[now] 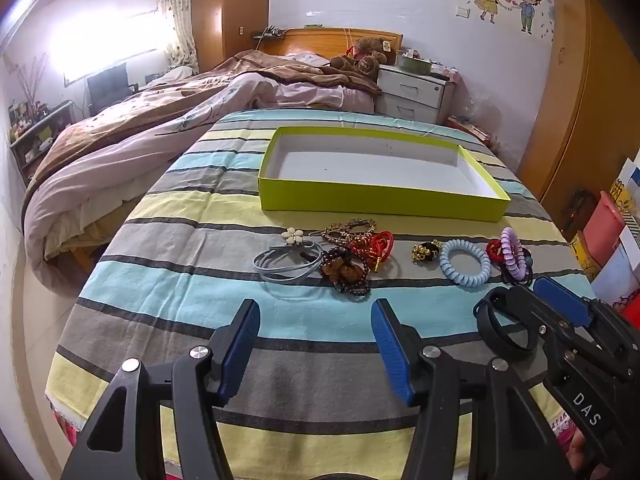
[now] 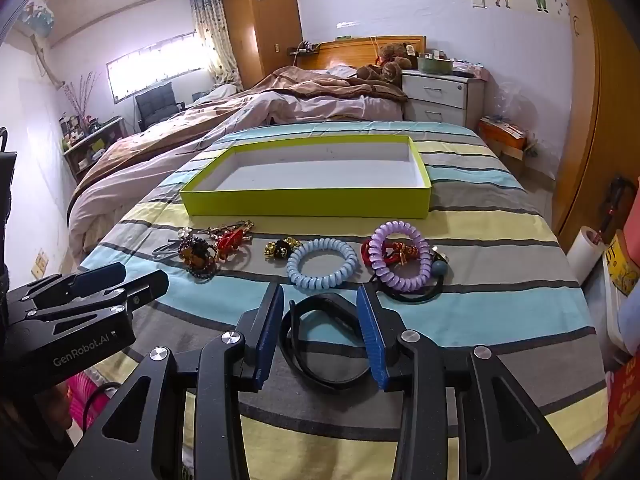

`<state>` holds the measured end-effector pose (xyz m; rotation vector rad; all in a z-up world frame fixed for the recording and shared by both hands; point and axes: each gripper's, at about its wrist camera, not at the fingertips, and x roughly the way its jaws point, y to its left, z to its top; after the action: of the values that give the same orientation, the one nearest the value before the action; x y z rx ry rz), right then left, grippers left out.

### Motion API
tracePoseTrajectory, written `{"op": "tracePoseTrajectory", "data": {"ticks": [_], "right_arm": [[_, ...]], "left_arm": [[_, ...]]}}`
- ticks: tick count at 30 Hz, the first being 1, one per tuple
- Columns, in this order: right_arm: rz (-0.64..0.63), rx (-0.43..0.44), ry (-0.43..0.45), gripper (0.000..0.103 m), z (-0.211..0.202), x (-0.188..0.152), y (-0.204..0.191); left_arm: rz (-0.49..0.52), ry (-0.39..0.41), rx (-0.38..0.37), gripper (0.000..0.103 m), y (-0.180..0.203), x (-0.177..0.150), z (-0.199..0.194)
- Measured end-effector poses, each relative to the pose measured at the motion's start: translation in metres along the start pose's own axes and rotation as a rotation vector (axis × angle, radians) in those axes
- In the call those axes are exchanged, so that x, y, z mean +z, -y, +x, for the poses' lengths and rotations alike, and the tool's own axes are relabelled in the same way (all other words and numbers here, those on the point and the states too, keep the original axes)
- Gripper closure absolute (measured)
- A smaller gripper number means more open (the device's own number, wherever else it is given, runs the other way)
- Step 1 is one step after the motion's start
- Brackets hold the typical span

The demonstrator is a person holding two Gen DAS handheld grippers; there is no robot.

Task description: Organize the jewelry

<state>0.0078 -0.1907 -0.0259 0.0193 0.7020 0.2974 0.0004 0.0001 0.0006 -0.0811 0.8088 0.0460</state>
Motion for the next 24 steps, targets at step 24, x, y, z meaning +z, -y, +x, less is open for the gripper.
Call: {"op": "tracePoseTrajectory", "data": {"ticks": [24], "right_arm": [[-0.011, -0.018, 0.015, 0.064, -0.005, 0.0, -0.001]], "left_arm": [[0.008, 0.012, 0.032, 0.046, 0.004, -0.002, -0.01]]}}
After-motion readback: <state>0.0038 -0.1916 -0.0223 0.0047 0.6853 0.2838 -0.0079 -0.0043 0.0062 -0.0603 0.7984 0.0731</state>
